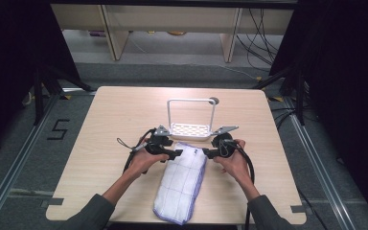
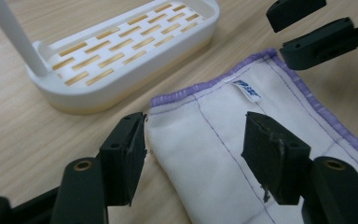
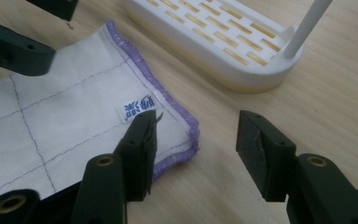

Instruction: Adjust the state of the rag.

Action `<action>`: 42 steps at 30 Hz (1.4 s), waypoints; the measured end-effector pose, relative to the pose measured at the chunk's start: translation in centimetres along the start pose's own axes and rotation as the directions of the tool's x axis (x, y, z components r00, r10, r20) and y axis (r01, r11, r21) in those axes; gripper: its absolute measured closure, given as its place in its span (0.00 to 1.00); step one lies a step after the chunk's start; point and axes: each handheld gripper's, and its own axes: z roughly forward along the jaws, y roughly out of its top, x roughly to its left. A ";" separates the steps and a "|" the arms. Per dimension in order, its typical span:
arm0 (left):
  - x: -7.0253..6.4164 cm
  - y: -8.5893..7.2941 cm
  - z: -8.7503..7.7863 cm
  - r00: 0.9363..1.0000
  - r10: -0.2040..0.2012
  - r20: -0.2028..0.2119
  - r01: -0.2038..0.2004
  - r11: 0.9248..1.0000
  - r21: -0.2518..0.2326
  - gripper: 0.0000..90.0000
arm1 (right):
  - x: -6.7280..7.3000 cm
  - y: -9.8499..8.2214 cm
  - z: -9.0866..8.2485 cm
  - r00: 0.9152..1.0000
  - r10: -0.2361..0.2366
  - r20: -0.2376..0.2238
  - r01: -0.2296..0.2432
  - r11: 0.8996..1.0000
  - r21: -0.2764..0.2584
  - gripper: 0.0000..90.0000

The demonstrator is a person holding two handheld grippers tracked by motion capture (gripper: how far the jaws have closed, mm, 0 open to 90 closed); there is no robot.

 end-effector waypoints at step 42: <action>1.2 -0.7 1.5 0.993 0.116 -0.034 -0.115 0.993 0.024 0.91 | 0.5 -0.2 2.8 1.000 0.012 -0.019 -0.012 1.000 0.025 0.70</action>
